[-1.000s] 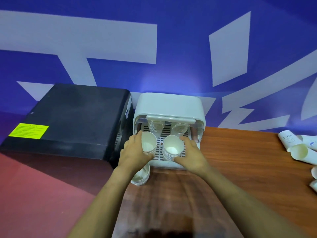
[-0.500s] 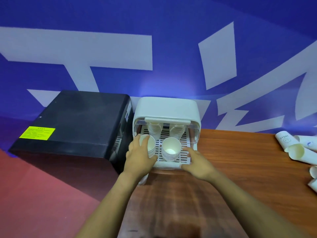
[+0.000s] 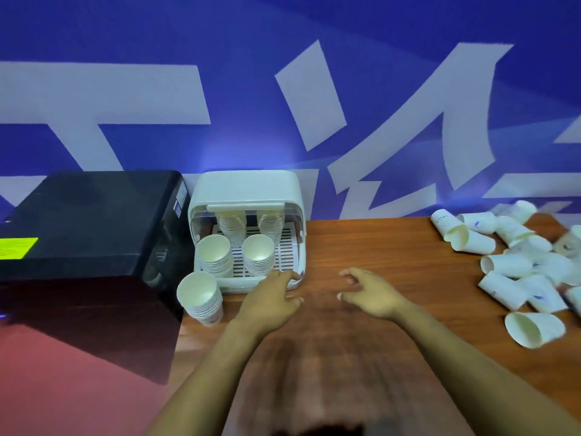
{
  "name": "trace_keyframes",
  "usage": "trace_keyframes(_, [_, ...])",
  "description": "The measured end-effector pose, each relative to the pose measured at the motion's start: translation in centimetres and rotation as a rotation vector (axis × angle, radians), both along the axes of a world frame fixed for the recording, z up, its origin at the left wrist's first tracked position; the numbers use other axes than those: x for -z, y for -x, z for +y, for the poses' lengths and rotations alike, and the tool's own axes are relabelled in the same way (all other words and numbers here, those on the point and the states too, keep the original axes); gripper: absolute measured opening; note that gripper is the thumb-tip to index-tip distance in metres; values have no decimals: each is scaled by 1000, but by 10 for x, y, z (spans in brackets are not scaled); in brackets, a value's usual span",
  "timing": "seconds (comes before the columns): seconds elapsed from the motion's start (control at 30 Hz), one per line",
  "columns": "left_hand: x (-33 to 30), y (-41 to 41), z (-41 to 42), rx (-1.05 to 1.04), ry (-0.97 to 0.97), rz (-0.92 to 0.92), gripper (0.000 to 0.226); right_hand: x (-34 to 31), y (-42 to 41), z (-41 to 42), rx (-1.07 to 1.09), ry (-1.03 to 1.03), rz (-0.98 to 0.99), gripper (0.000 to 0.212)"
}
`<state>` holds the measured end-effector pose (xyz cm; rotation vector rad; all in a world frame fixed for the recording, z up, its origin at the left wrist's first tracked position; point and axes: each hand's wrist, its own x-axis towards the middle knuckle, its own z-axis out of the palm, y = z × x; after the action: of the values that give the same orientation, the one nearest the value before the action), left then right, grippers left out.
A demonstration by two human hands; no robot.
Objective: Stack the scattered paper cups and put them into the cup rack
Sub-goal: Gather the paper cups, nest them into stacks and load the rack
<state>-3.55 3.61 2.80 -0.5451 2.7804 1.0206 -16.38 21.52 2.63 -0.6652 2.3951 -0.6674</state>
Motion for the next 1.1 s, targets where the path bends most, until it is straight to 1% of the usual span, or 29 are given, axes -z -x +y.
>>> trace_keyframes(0.1, [-7,12,21,-7,29,-7,45,0,7,29,-11,26,-15,47])
trace_keyframes(0.2, [-13,35,59,-10,41,15,43,3,24,73,6,35,-44,44])
trace_keyframes(0.33, [-3,70,134,41,49,-42,41,8,53,162,47,12,-83,41])
trace_keyframes(0.47, [11,118,226,127,-1,-107,42,17,88,265,162,-16,-119,38])
trace_keyframes(0.6, [23,149,299,162,-24,-122,42,24,116,334,211,-48,-160,41])
trace_keyframes(0.73, [31,159,337,173,-45,-132,40,29,133,369,204,-61,-168,43])
trace_keyframes(0.93, [36,178,350,171,-67,-141,50,35,150,384,215,-65,-157,42])
trace_keyframes(1.1, [46,205,363,183,-101,-126,53,30,169,394,224,-123,-85,42])
